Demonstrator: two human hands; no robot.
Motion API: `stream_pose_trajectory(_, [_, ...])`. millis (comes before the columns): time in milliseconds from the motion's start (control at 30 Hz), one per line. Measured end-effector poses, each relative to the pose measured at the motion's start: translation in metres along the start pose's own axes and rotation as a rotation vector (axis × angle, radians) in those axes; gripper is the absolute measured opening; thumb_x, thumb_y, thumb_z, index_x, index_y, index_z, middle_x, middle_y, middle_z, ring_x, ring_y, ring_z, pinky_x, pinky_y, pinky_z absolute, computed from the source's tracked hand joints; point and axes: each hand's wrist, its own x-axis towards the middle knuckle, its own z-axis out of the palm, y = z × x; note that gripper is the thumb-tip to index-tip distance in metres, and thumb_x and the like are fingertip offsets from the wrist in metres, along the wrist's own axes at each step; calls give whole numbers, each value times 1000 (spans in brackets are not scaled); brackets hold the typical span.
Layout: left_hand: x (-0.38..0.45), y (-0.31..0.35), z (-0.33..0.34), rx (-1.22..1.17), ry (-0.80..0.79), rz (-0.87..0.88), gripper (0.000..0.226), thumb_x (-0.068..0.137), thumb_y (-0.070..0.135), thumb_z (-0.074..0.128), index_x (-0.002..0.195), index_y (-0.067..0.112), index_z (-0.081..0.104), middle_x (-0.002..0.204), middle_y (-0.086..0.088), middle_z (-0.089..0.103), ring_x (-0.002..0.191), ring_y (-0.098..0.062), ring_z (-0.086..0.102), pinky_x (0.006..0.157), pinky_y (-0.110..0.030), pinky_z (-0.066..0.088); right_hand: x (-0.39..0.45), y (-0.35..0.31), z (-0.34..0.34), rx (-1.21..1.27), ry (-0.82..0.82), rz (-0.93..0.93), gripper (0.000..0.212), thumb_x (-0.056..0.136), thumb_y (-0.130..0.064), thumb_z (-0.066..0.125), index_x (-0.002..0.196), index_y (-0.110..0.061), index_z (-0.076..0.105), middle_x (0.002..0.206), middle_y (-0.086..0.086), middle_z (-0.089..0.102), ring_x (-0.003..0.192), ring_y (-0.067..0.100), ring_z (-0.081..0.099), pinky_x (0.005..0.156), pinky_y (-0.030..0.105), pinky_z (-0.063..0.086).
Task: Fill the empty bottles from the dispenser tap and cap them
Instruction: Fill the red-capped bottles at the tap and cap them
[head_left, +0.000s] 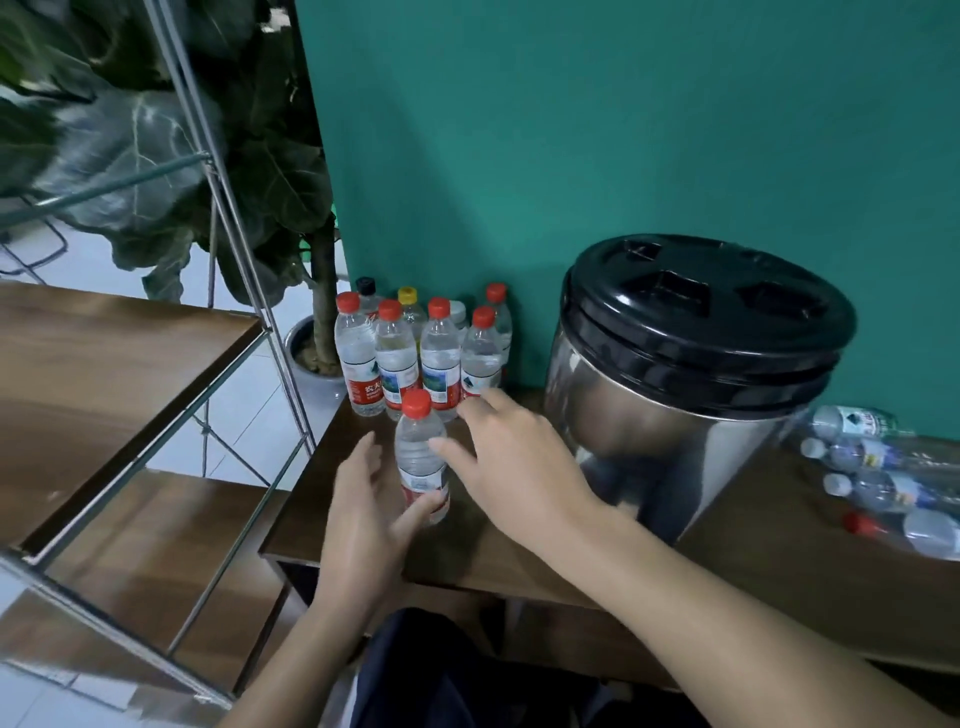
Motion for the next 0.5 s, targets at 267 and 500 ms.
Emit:
stream_pose_trajectory(267, [-82,116,12,-181,7,188,14,110,24,68,98,22,76,87,0,73,82,-17,68,78,-37,54,-94,51,-25,407,154,42,23,107,-5,63,117,-22,76,97,-12,65,81,14,63,74,36,57])
stream_pose_trajectory(500, [-140,203,107,-346,-311,349,16,112,15,64,104,22,77,85,-1,72,72,-21,66,67,-32,52,-201,145,-74,556,394,201,35,109,2,60,133,-20,73,108,-14,72,97,10,73,85,27,60])
